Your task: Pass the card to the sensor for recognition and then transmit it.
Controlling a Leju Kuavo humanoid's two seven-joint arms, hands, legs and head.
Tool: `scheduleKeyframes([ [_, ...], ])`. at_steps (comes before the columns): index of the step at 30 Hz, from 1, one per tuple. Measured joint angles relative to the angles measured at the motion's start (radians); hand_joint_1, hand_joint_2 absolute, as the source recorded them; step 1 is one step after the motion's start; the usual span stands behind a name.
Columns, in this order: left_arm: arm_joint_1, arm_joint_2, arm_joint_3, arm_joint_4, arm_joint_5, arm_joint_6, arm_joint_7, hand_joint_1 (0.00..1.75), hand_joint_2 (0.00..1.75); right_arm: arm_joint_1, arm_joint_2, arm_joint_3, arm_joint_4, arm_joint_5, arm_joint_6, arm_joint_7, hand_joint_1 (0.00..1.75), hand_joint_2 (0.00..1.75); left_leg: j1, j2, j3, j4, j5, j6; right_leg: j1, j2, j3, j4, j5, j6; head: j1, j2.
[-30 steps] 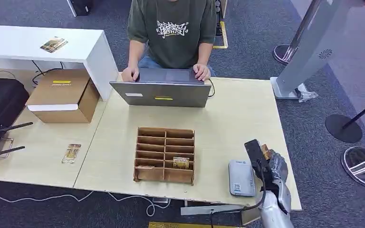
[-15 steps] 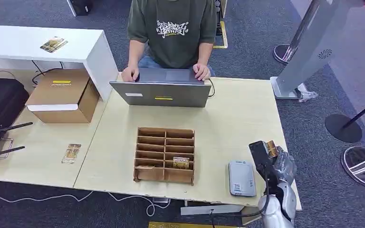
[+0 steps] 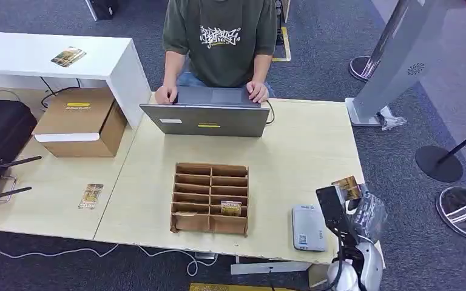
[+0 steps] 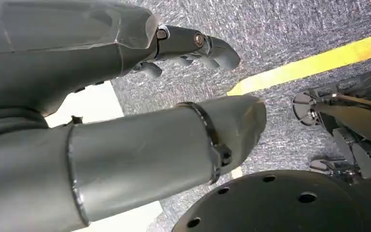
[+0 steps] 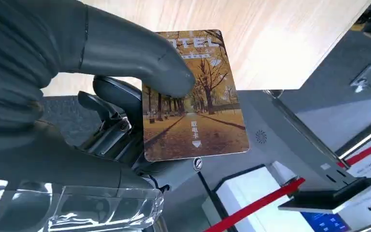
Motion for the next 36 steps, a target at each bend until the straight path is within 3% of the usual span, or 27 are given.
scheduleKeyframes([
  [9,0.001,-0.009,0.034,-0.009,0.005,0.0,-0.001,0.0,0.0,0.145,0.037,0.073,-0.231,0.085,0.006,0.032,1.75,1.75,0.0,0.0,0.0,0.0,-0.001,-0.001,0.0,0.0,0.0,0.0,0.0,0.0,0.0,0.0],
  [15,0.004,-0.02,0.066,-0.025,-0.001,-0.012,-0.002,0.0,0.0,0.196,0.039,0.134,-0.32,0.156,0.071,0.097,1.75,1.75,0.0,0.0,0.0,0.0,-0.001,-0.001,0.0,0.0,0.0,0.0,0.0,0.0,0.0,0.0],
  [20,0.002,-0.024,0.082,-0.031,-0.014,-0.017,0.002,0.0,0.0,0.227,0.042,0.162,-0.343,0.121,0.11,0.124,1.75,1.75,0.0,0.0,0.0,0.0,-0.001,-0.001,0.0,0.0,0.0,0.0,0.0,0.0,0.0,0.0],
  [26,-0.001,-0.024,0.104,-0.033,-0.041,-0.017,0.005,0.0,0.0,0.213,0.053,0.153,-0.257,-0.06,0.129,0.069,1.75,1.75,0.0,0.0,0.0,0.0,-0.001,-0.001,0.0,0.0,0.0,0.0,-0.001,0.0,0.0,0.0],
  [36,0.0,-0.024,0.144,-0.034,-0.055,-0.02,0.004,0.0,0.0,0.061,0.053,0.064,0.028,-0.129,0.133,0.034,1.75,1.75,0.0,0.0,0.0,0.0,-0.001,-0.001,0.0,0.0,0.0,0.0,0.0,0.0,0.0,0.0],
])
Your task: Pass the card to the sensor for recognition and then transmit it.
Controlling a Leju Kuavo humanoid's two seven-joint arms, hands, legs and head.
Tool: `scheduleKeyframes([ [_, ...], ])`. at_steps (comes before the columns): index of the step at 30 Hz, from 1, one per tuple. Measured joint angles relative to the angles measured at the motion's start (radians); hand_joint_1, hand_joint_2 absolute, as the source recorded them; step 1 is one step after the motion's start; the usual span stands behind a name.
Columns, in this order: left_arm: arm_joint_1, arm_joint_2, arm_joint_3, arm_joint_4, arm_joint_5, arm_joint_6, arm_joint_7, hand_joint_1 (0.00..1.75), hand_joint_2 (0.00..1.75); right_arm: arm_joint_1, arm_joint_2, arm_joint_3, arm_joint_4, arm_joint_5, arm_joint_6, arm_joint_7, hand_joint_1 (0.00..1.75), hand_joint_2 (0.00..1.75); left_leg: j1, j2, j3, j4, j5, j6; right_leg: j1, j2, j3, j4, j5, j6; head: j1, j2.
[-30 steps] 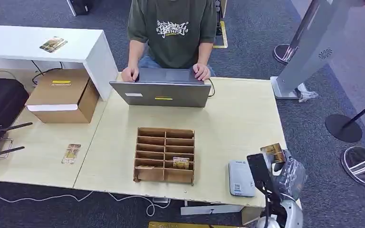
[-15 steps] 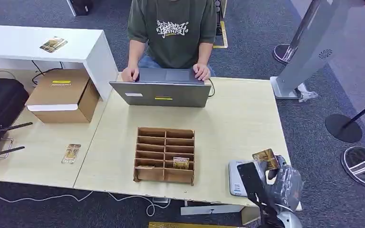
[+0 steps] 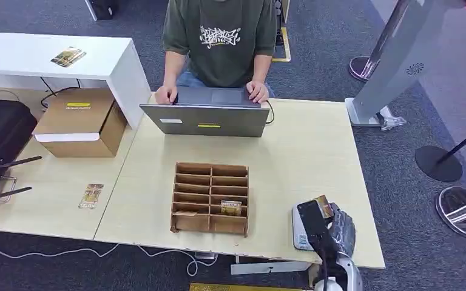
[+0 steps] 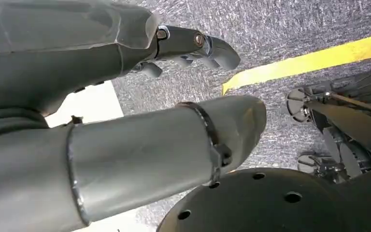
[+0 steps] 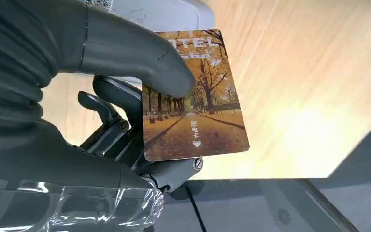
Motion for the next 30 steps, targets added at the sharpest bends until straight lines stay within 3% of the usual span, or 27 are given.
scheduleKeyframes([
  [12,0.001,-0.001,0.016,-0.001,-0.018,-0.005,-0.002,0.0,0.0,-0.048,-0.001,-0.043,0.102,-0.003,-0.003,-0.014,1.75,1.75,0.0,0.0,0.0,0.0,0.0,0.0,0.0,0.0,0.0,0.0,-0.001,0.0,0.0,0.0],
  [30,-0.001,0.0,0.016,-0.001,-0.048,-0.006,-0.002,0.0,0.0,-0.057,-0.003,-0.059,0.123,0.009,0.0,-0.012,1.75,1.75,0.0,0.0,0.0,0.0,0.0,0.0,0.0,0.0,0.0,0.0,-0.001,0.0,0.0,0.0],
])
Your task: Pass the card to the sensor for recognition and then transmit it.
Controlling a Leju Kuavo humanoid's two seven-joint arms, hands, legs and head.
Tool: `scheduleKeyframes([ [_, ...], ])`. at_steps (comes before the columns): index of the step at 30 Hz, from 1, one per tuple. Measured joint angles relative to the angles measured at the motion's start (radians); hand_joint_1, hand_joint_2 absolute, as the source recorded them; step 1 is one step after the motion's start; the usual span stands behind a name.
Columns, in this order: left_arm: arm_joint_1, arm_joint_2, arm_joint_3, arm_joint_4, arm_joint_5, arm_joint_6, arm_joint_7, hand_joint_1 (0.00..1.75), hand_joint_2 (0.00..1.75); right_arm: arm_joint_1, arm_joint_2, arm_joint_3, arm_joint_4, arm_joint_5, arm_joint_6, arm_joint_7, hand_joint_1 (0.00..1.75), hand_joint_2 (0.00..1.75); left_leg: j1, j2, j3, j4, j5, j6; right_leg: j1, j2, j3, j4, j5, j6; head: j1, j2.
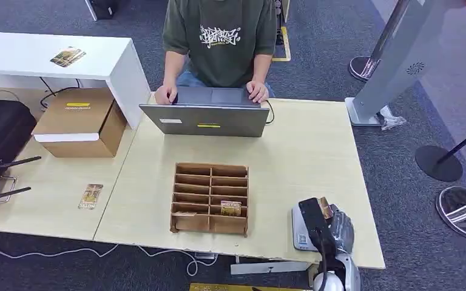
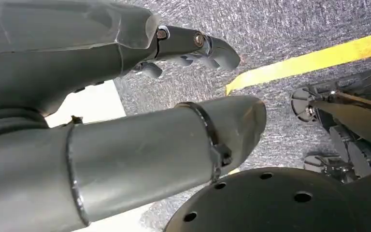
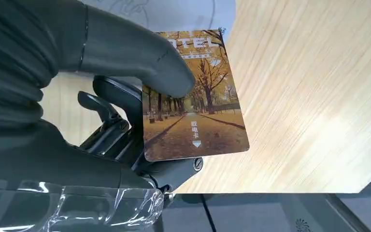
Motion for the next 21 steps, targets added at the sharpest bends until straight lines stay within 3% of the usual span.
scheduleKeyframes([
  [21,-0.001,0.0,0.016,0.0,-0.018,0.002,0.0,0.0,0.0,-0.015,-0.004,-0.006,0.013,0.03,0.05,0.043,1.75,1.75,0.0,0.0,0.0,0.0,0.0,0.0,0.0,0.0,0.0,0.0,0.0,0.0,0.0,0.0],
])
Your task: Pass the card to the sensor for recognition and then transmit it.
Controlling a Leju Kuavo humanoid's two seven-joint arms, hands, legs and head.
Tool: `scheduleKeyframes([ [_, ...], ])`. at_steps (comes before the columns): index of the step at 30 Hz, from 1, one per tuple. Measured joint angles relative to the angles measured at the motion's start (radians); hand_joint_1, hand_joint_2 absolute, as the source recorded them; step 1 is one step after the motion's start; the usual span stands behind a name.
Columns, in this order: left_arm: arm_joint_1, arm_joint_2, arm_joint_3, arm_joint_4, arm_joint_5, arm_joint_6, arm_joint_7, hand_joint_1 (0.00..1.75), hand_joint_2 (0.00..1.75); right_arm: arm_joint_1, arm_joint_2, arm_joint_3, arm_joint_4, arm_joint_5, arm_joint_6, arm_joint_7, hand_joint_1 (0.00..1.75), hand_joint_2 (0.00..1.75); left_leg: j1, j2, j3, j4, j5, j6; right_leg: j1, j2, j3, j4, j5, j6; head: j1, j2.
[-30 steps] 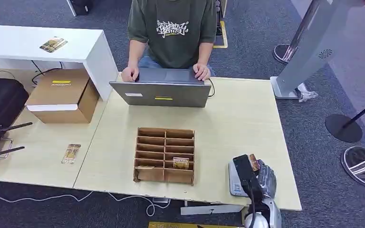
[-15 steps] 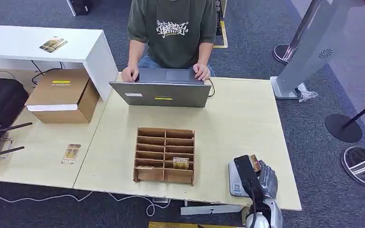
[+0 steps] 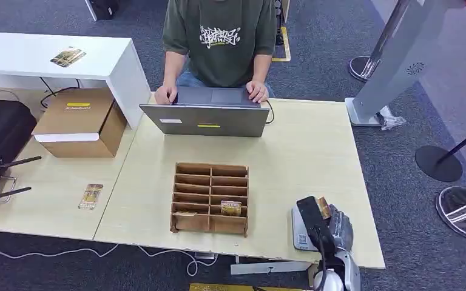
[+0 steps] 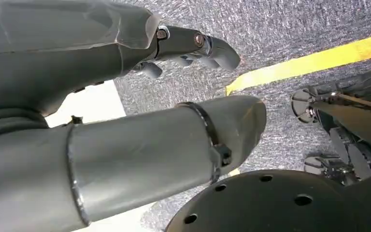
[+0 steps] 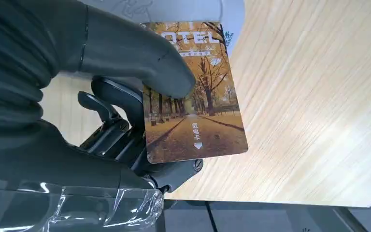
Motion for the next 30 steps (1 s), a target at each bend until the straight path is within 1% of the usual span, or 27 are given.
scheduleKeyframes([
  [5,0.0,0.0,0.006,0.0,-0.006,0.0,0.0,0.0,0.0,-0.003,0.0,0.0,0.0,0.034,0.026,0.036,1.75,1.75,0.0,0.0,0.0,0.0,0.0,0.0,0.0,0.0,0.0,0.0,0.0,0.0,0.0,0.0],
  [14,0.0,-0.001,0.025,0.0,-0.008,0.0,-0.002,0.0,0.0,-0.008,0.0,0.0,0.002,0.038,0.026,0.039,1.75,1.75,0.0,0.0,0.001,0.0,0.0,0.0,0.0,0.0,0.001,0.0,0.0,0.0,0.0,0.0],
  [24,0.0,-0.001,0.027,0.0,-0.018,-0.003,-0.005,0.0,0.0,-0.007,0.0,0.0,0.002,0.041,0.025,0.038,1.75,1.75,0.0,0.0,0.001,0.0,0.0,0.0,0.0,0.0,0.001,0.0,0.0,0.0,0.0,0.0],
  [25,0.0,-0.001,0.027,0.0,-0.018,-0.003,-0.005,0.0,0.0,-0.007,0.0,0.0,0.002,0.042,0.023,0.035,1.75,1.75,0.0,0.0,0.001,0.0,0.0,0.0,0.0,0.0,0.001,0.0,0.0,0.0,0.0,0.0],
  [27,0.0,-0.001,0.03,0.0,-0.023,-0.003,-0.008,0.0,0.0,-0.004,0.0,0.0,-0.005,0.043,0.001,0.001,1.75,1.75,0.0,0.0,0.001,0.0,0.0,0.0,0.0,0.0,0.001,0.0,0.0,0.0,0.0,0.0],
  [29,0.0,-0.002,0.035,0.0,-0.026,-0.003,-0.015,0.0,0.0,0.006,0.0,0.002,-0.026,0.044,-0.026,-0.039,1.75,1.75,0.0,0.0,0.0,0.0,0.0,0.0,0.0,0.0,0.001,0.0,0.0,0.0,0.0,0.0],
  [30,0.0,-0.003,0.036,0.0,-0.029,-0.003,-0.019,0.0,0.0,0.012,0.0,0.007,-0.045,0.045,-0.051,-0.066,1.75,1.75,0.0,0.0,0.0,0.0,0.0,0.0,0.0,0.0,0.001,0.0,0.0,0.0,0.0,0.0],
])
